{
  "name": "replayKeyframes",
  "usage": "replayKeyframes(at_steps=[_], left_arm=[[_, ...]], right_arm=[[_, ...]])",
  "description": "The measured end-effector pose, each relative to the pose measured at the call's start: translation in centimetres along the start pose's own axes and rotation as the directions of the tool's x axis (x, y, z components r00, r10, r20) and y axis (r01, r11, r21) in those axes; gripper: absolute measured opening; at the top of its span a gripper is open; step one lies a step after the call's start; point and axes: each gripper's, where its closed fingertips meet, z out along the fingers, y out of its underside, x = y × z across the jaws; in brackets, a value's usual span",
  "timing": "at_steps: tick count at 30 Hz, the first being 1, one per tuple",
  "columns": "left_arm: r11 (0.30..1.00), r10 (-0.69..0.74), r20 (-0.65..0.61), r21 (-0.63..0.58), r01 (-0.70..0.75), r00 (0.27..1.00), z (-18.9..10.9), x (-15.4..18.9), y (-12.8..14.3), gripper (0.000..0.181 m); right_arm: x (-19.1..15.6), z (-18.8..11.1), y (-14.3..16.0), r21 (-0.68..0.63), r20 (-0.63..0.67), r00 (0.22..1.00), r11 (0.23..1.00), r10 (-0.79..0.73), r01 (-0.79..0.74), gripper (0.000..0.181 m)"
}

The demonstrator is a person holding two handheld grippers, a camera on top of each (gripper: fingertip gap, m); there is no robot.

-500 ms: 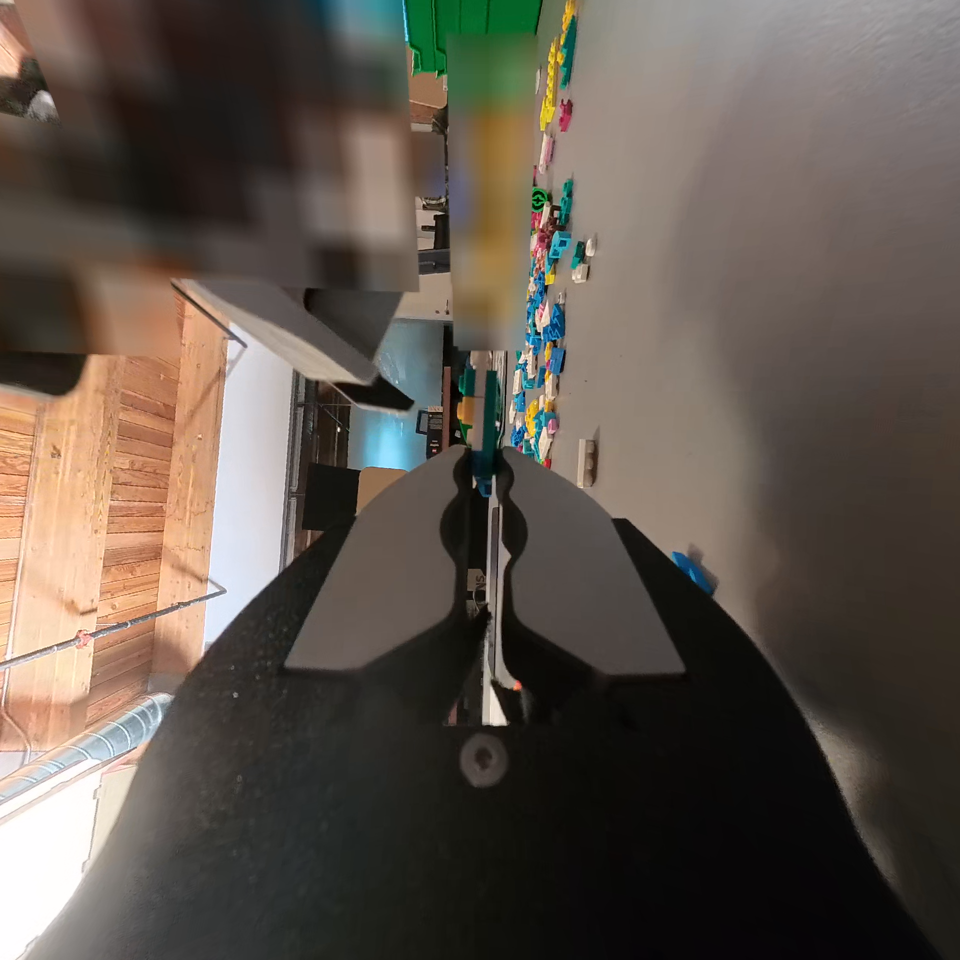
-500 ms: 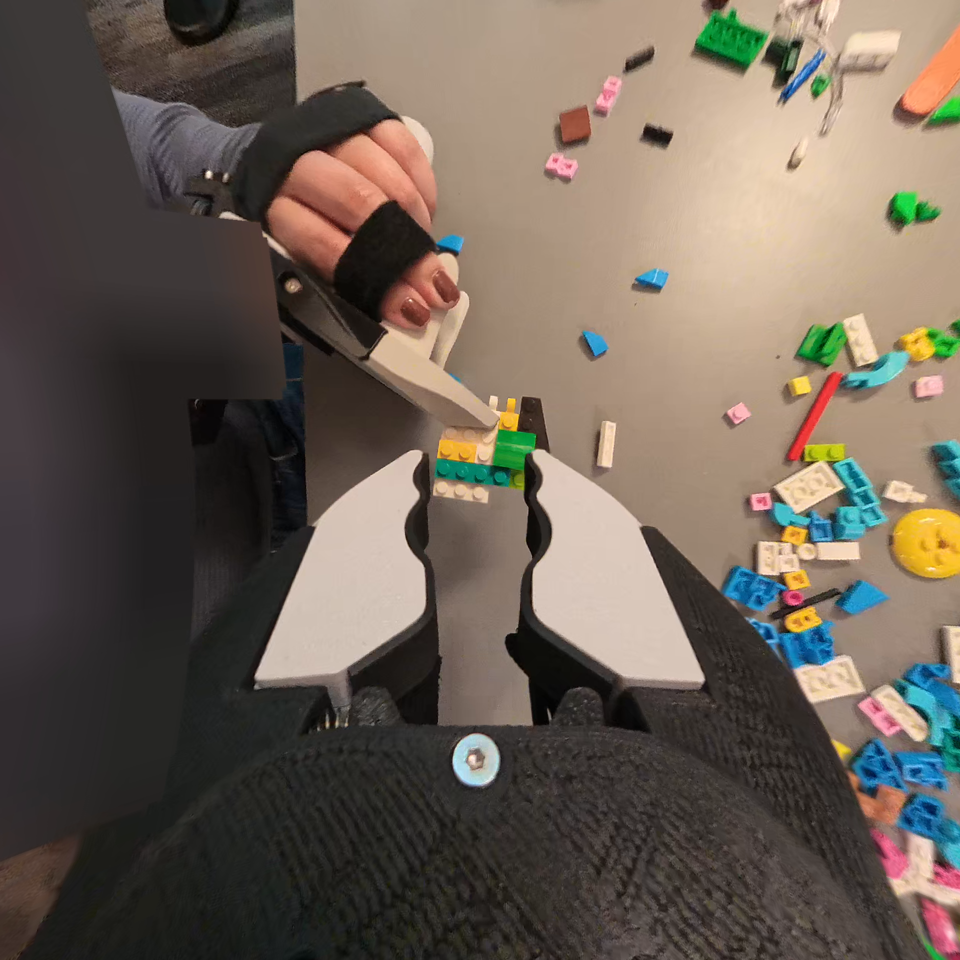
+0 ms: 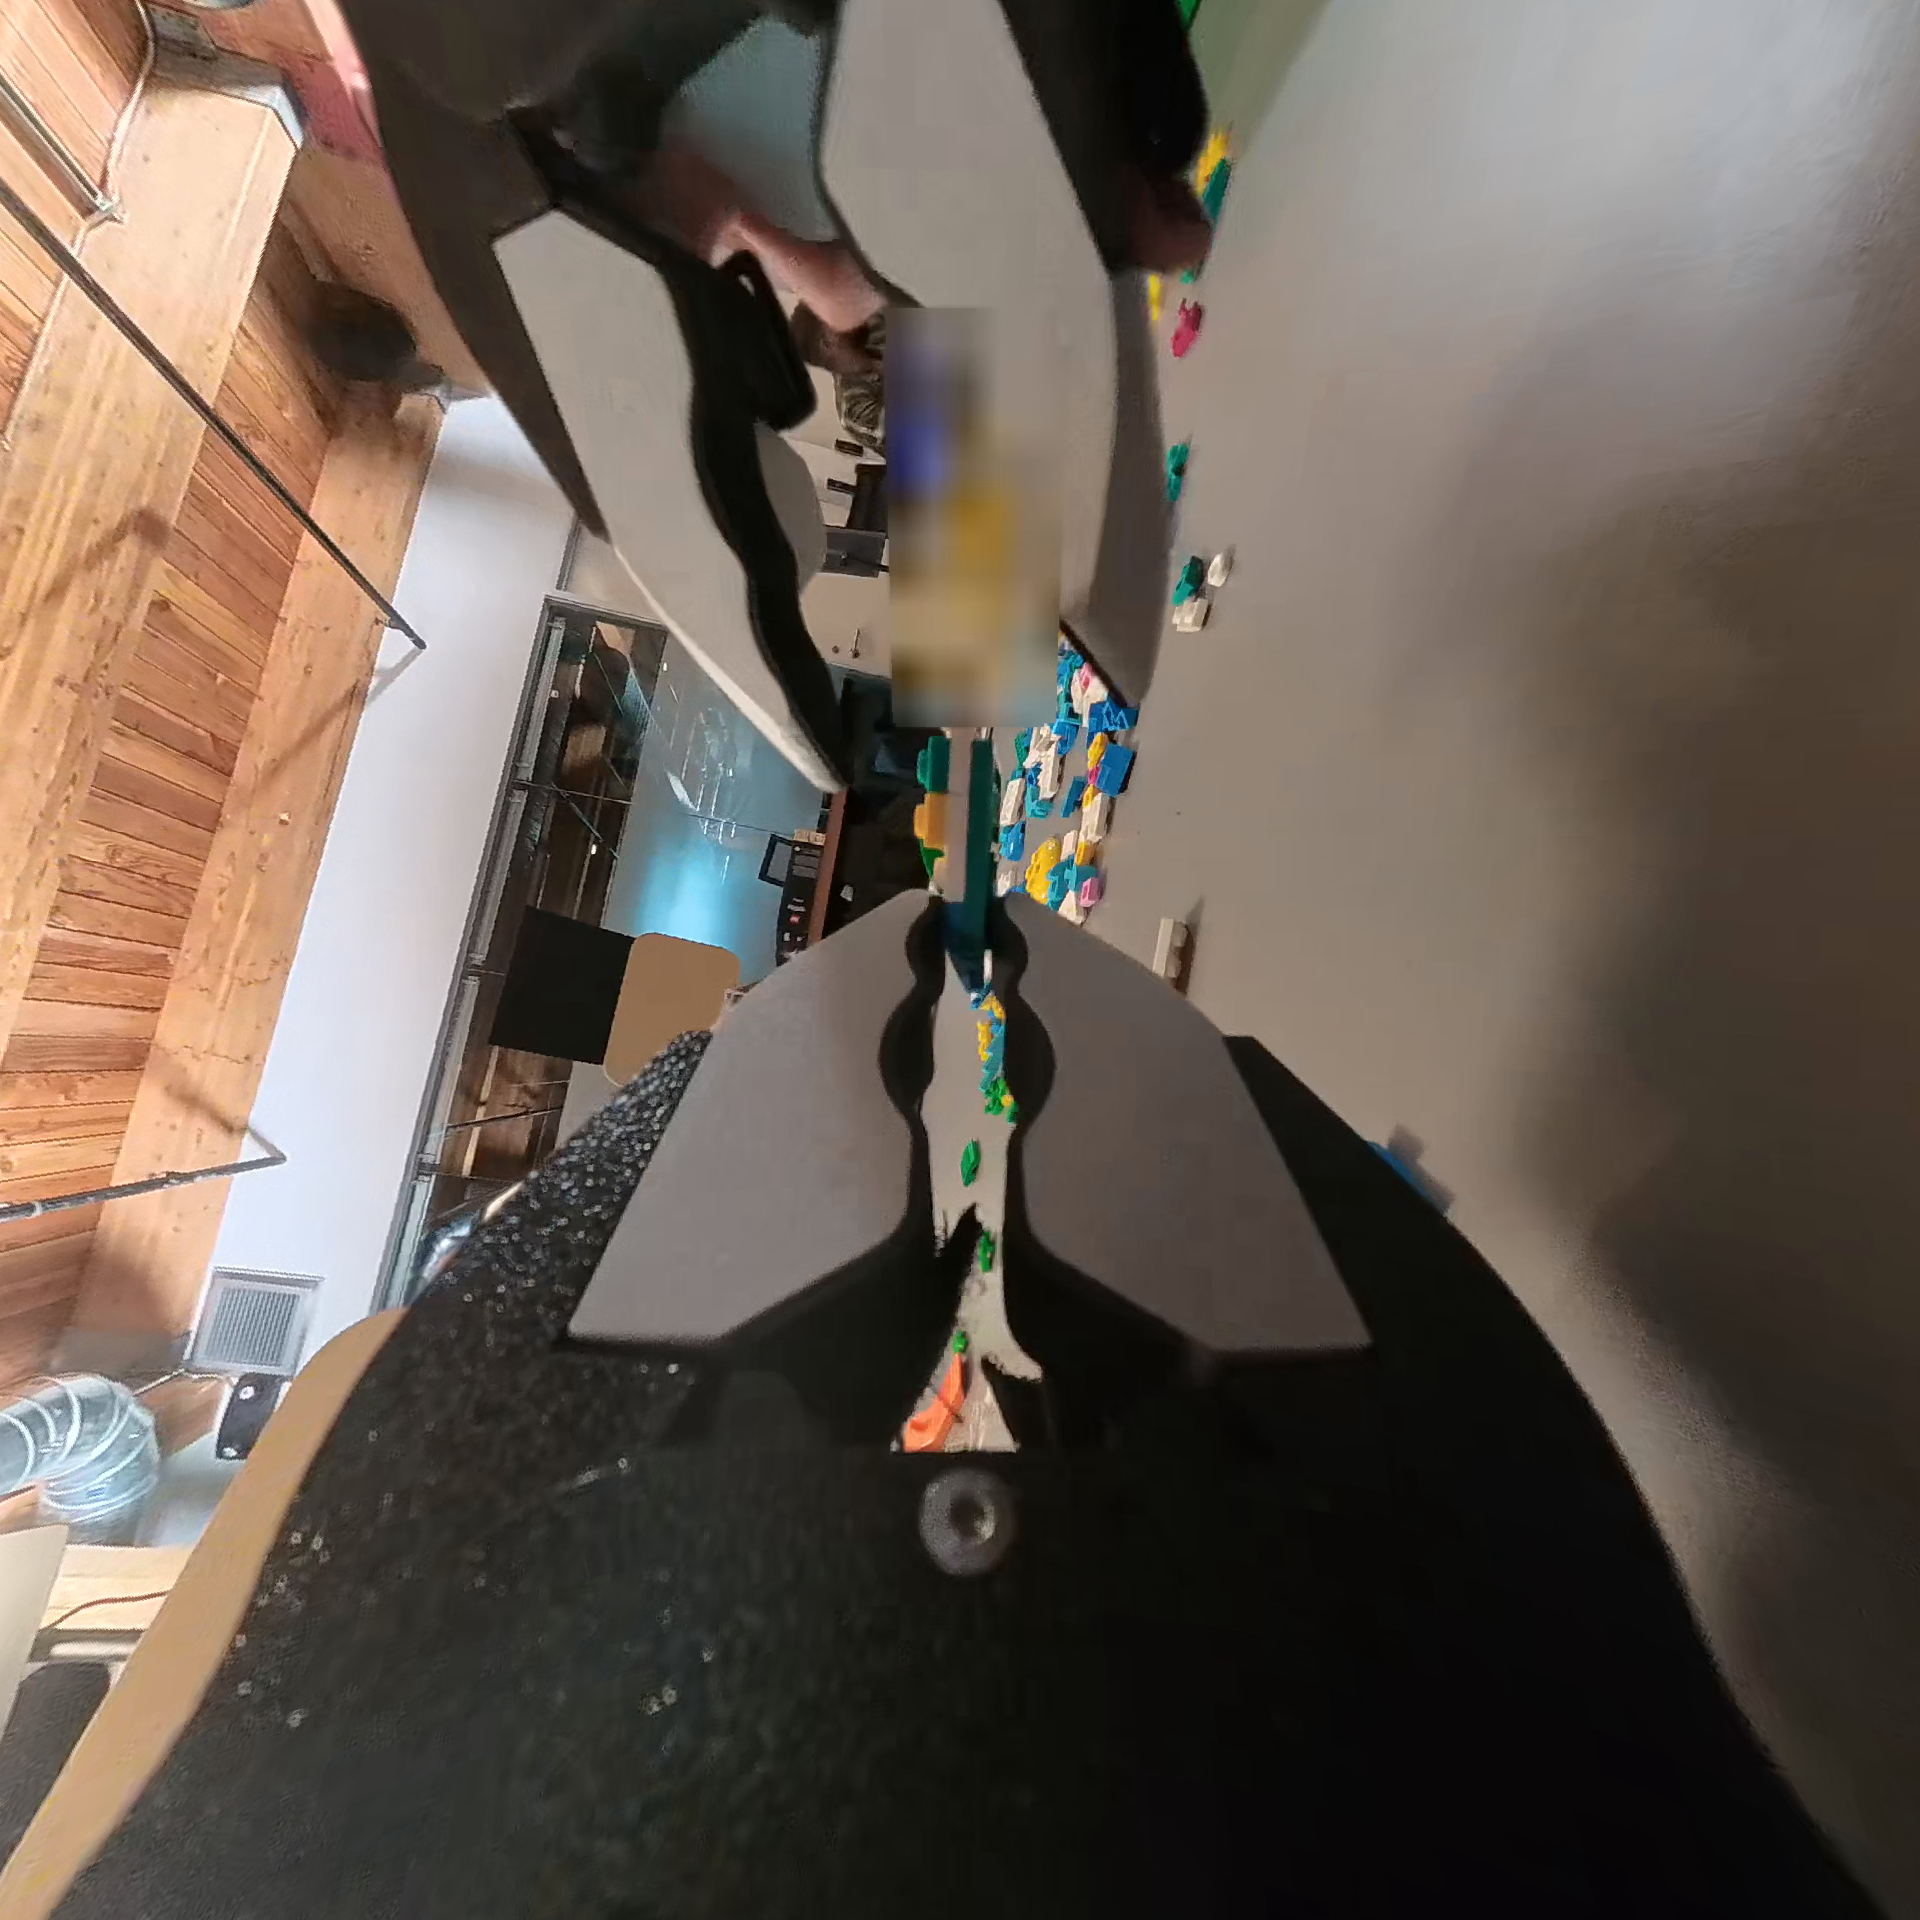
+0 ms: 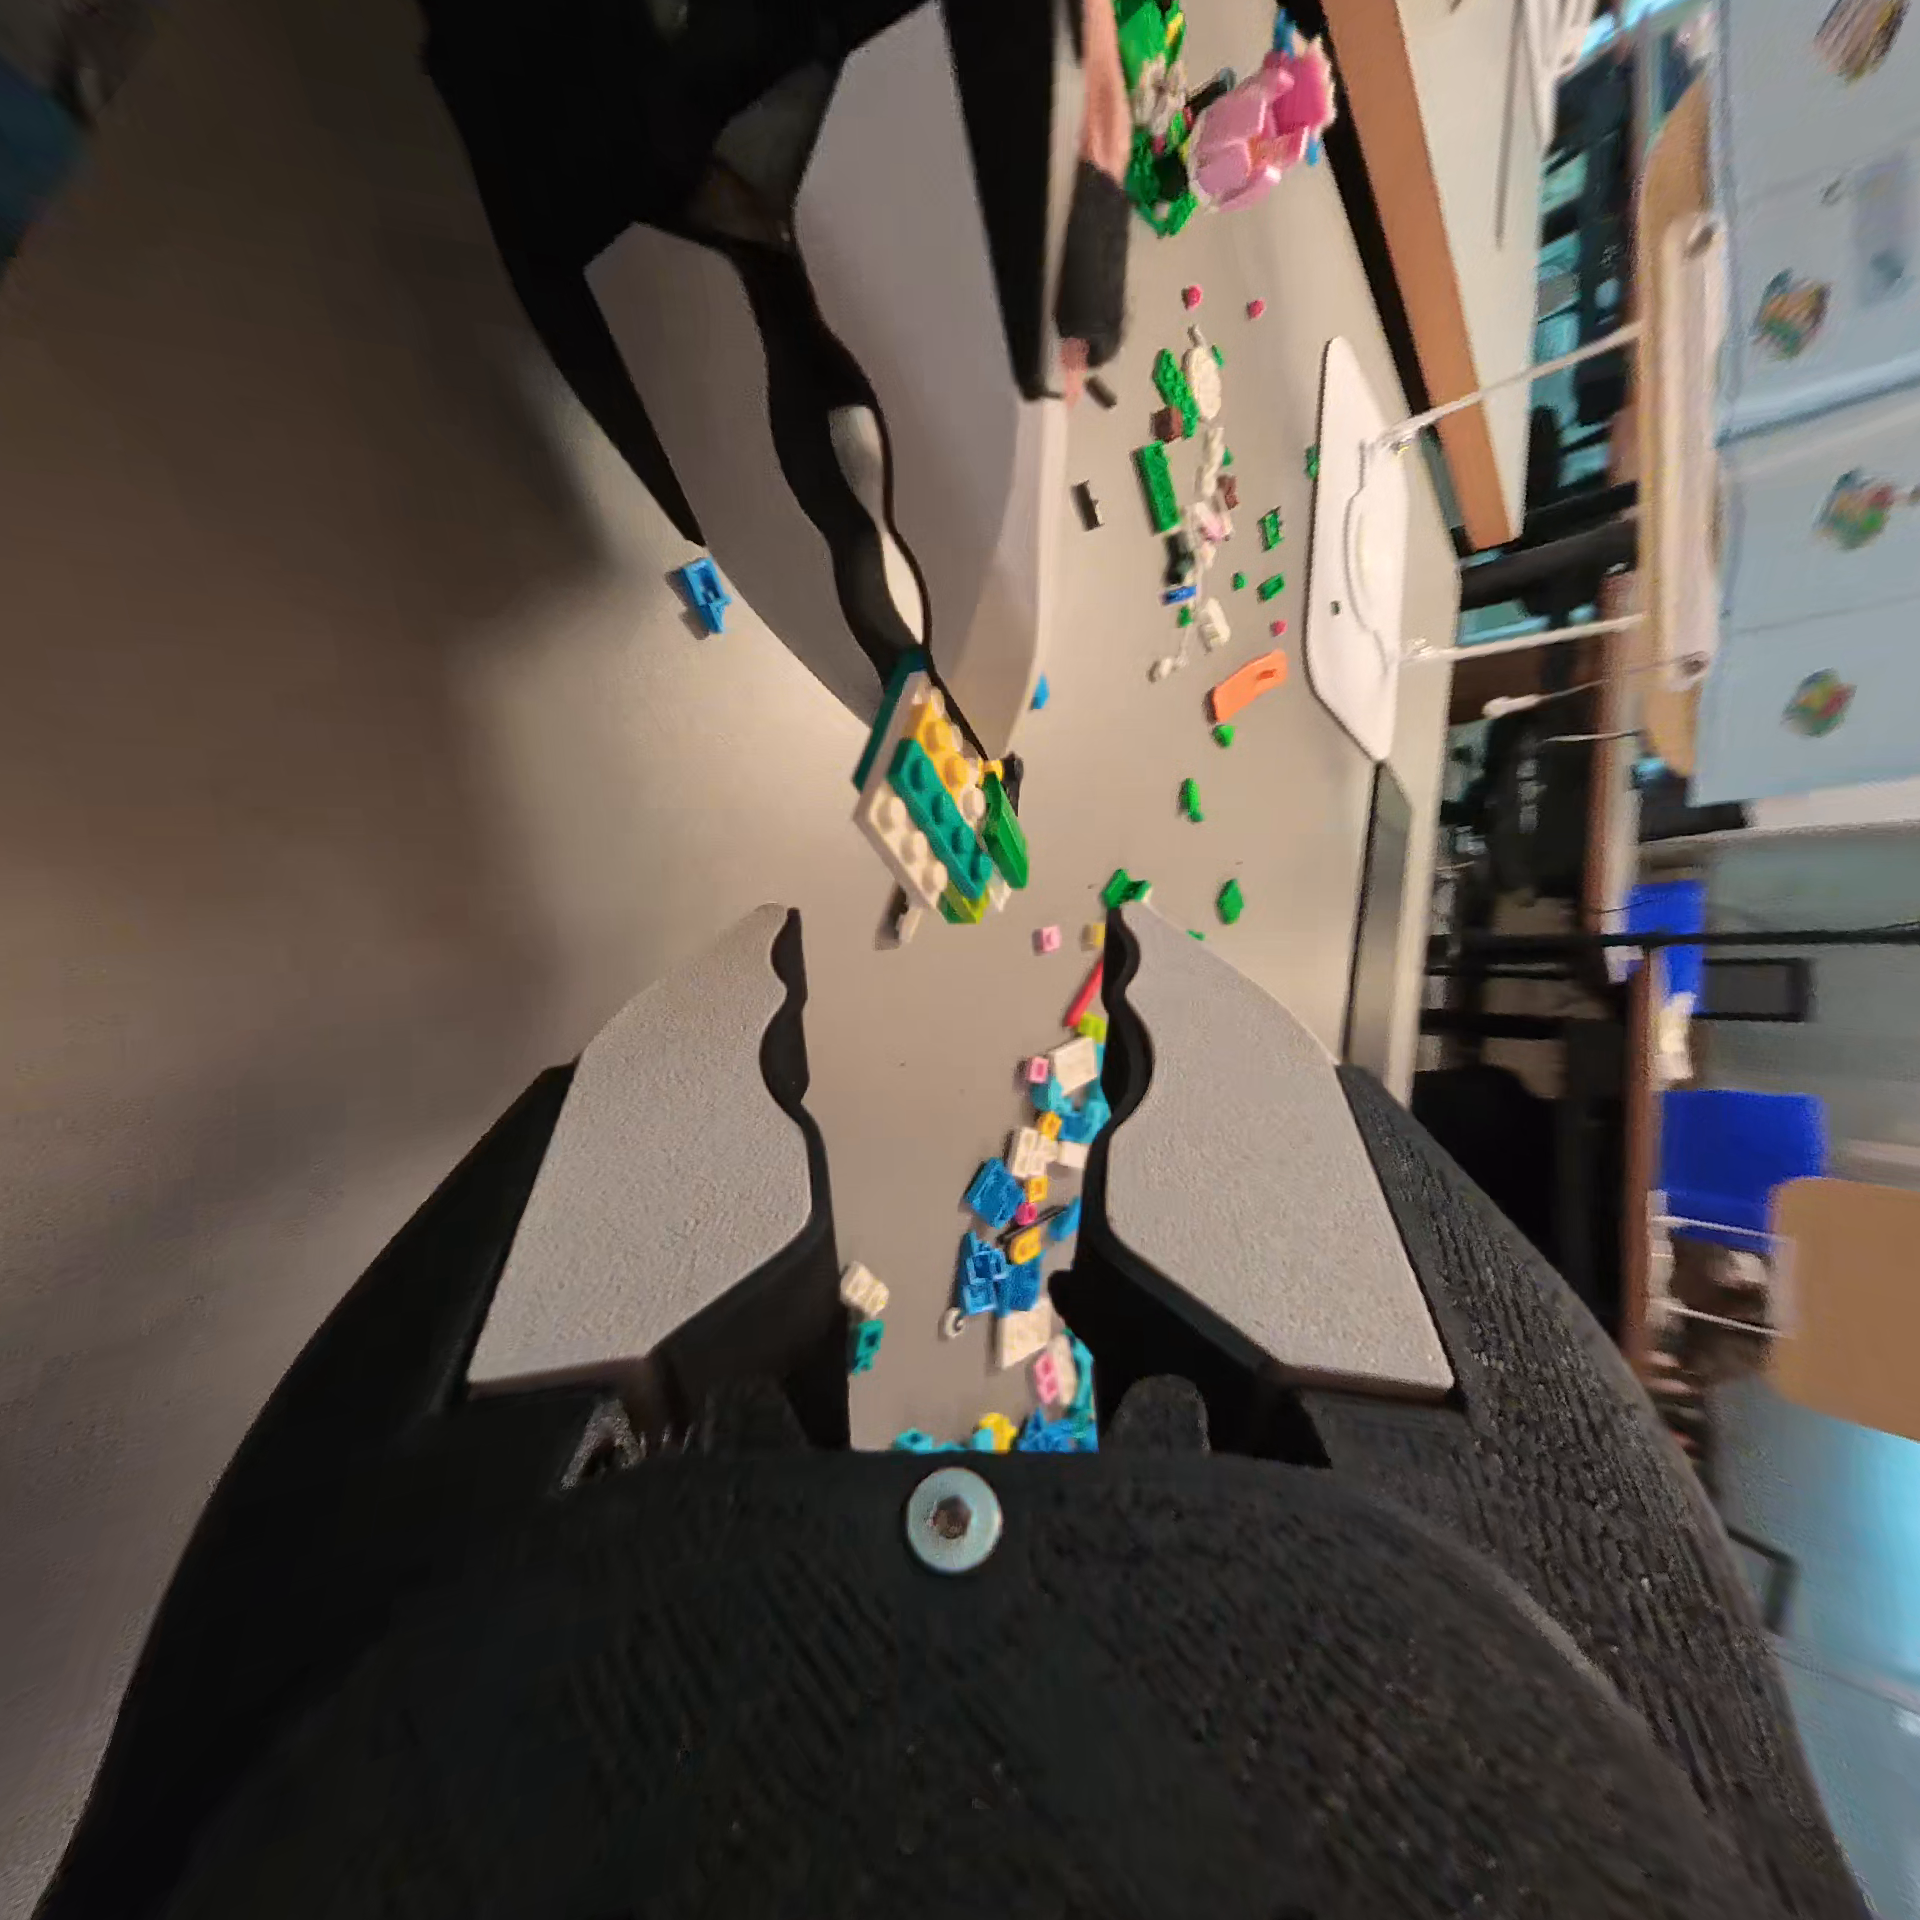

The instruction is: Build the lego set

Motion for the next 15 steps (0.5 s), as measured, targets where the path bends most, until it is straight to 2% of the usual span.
replayKeyframes(at_steps=[1, 6, 10, 15], left_arm=[[1.0, -0.007, -0.001, 0.004, 0.007, 1.0, 0.0, 0.0, 0.0, 0.008], [0.999, -0.029, -0.001, 0.025, 0.029, 1.0, -0.2, -0.2, -0.3, 0.008], [0.999, -0.028, 0.008, 0.034, 0.028, 1.0, -0.3, -0.3, -0.4, 0.007], [0.998, 0.054, 0.056, 0.03, -0.056, 0.997, -0.4, -0.5, -0.6, 0.008]], right_arm=[[-0.1, 0.3, -0.1, -0.006, -0.021, 0.999, 0.999, -0.033, 0.033, 0.054], [-0.2, 1.5, -0.5, -0.023, -0.096, 0.989, 0.994, -0.109, 0.108, 0.053], [0.1, 1.7, -0.6, -0.006, -0.108, 0.99, 0.996, -0.086, 0.086, 0.052], [0.7, 1.5, -0.8, 0.019, -0.144, 0.986, 0.996, -0.079, 0.082, 0.051]])
